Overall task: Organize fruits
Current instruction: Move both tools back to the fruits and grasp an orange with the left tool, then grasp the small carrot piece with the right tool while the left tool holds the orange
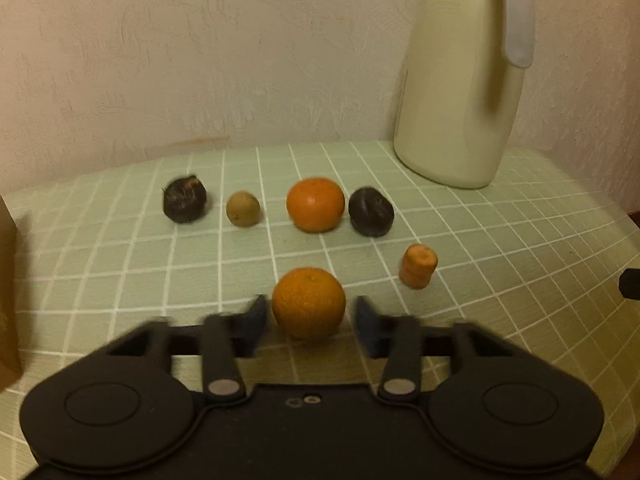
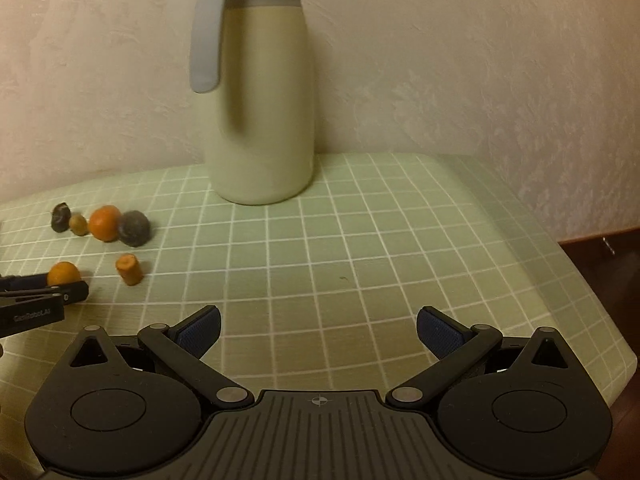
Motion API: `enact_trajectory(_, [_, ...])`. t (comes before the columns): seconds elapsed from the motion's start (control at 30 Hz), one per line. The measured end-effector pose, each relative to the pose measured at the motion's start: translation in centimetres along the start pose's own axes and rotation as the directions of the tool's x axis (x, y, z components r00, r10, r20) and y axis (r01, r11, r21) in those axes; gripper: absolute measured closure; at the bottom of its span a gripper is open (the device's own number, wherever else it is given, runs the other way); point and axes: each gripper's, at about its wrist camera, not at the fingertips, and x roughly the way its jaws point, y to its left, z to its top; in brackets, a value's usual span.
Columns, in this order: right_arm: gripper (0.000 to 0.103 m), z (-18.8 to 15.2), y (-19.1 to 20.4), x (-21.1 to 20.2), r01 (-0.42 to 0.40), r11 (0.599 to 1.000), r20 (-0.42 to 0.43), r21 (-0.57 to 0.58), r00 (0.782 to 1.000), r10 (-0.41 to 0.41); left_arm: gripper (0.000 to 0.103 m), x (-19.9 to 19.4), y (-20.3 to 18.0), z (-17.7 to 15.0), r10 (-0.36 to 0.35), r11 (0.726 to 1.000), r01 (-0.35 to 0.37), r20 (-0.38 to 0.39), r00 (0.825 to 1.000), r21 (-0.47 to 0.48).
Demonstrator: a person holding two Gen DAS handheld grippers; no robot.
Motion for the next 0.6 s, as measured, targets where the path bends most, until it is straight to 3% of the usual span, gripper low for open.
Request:
enact_trajectory(0.27, [0.000,0.4,1.6,1.3,-0.030,0.999,0.005,-0.034,1.000,0.030,0.075,-1.6,0.8,-0.2,-0.022,1.000,0.022,0.013,1.000,0.006])
enact_trajectory(0.6, [0.000,0.4,5.9,3.6,-0.093,0.993,-0.025,-0.071,0.995,0.092,0.075,-4.8,4.6,-0.9,0.036,0.999,-0.036,0.019,0.999,-0.026])
